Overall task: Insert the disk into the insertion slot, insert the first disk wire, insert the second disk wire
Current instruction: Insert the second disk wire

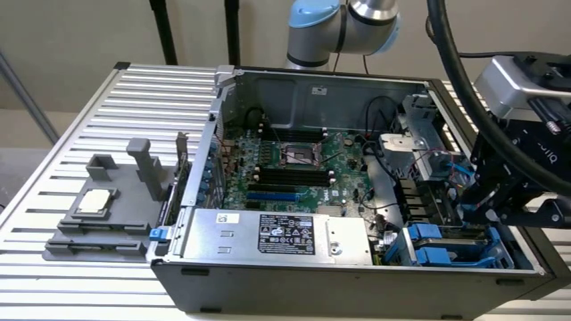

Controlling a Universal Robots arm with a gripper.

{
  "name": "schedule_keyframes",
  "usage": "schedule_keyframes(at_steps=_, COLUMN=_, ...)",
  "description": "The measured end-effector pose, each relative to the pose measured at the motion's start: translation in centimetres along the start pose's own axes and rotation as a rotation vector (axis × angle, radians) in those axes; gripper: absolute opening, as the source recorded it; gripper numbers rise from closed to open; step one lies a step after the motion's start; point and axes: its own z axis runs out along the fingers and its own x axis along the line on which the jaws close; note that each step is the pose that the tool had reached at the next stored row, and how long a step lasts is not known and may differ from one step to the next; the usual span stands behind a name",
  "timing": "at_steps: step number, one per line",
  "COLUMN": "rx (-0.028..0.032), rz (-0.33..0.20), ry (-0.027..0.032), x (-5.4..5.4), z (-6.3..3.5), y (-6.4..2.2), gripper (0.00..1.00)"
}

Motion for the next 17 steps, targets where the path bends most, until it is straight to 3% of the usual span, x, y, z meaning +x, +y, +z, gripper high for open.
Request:
schedule_keyframes(at_steps=10, rx=0.0002, rz=0.0, ry=0.0063, x=-0.9, z=0.95, y=0.21, gripper=0.33)
schedule_keyframes(at_steps=17, rx=0.0002, rz=0.0, ry=0.0077, x=-1.1, z=1.2, y=-0.07, gripper=0.33)
